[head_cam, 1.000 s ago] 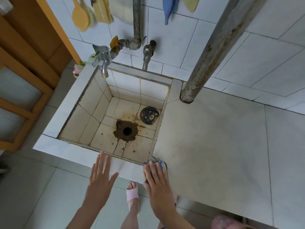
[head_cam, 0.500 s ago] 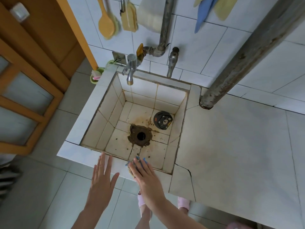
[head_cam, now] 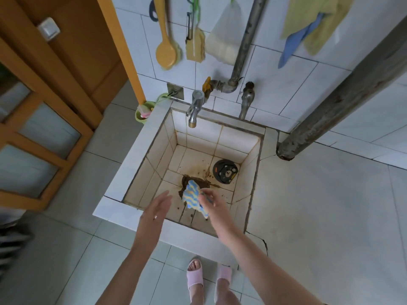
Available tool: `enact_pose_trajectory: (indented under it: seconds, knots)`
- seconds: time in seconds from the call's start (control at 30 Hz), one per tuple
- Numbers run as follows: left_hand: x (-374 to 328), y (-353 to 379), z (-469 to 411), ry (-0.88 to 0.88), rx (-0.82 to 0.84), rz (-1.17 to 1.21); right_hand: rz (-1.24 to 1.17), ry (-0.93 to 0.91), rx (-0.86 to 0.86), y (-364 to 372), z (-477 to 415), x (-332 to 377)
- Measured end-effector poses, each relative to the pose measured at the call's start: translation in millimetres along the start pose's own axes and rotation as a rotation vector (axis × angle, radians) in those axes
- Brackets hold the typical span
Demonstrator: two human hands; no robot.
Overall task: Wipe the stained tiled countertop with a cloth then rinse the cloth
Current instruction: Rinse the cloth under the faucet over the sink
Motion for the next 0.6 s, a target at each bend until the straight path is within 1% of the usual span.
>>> enact_pose_trajectory:
  seconds: [0.03, 0.1, 0.17, 0.33, 0.4, 0.47, 0.53, 0.6]
  knots:
    - [-10.1, 6.7, -5.1, -0.060, 0.024, 0.098, -0.105, 0.095, 0.044, -2.1, -3.3, 3.5]
    - [-25.3, 19.1, -13.9, -0.152, 0.075, 0.215, -0.263, 0.243, 0.139, -5.7, -7.8, 9.6]
    - [-33.9, 28.3, -20.4, -0.209, 0.114, 0.259, -0.290, 0.298, 0.194, -9.5, -12.1, 15.1]
    - [-37.4, 39.8, -31.6, -0.273, 0.116, 0.280, -0.207, 0.327, 0.195, -17.9, -24.9, 24.0]
    - [-34.9, 43.8, -33.4, -0.329, 0.161, 0.303, -0.203, 0.322, 0.207, -20.7, -31.3, 24.8]
    - [-33.0, 48.6, -33.3, -0.335, 0.216, 0.259, -0.218, 0.313, 0.235, -22.4, -36.1, 27.0]
    - [-30.7, 53.2, -36.6, -0.335, 0.161, 0.239, -0.165, 0.304, 0.231, -23.7, -41.5, 28.3]
    - [-30.0, 55.5, -41.7, -0.379, 0.050, 0.320, 0.025, 0.212, 0.167, -27.5, -46.8, 36.5]
Point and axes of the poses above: each hand's wrist, its own z-axis away from the middle knuckle, its own y-axis out of the palm, x = y × z, the point moved 3 cm from there along -z, towards the middle knuckle, and after that the axes turned 14 degrees about -x, right-handed, at the moved point
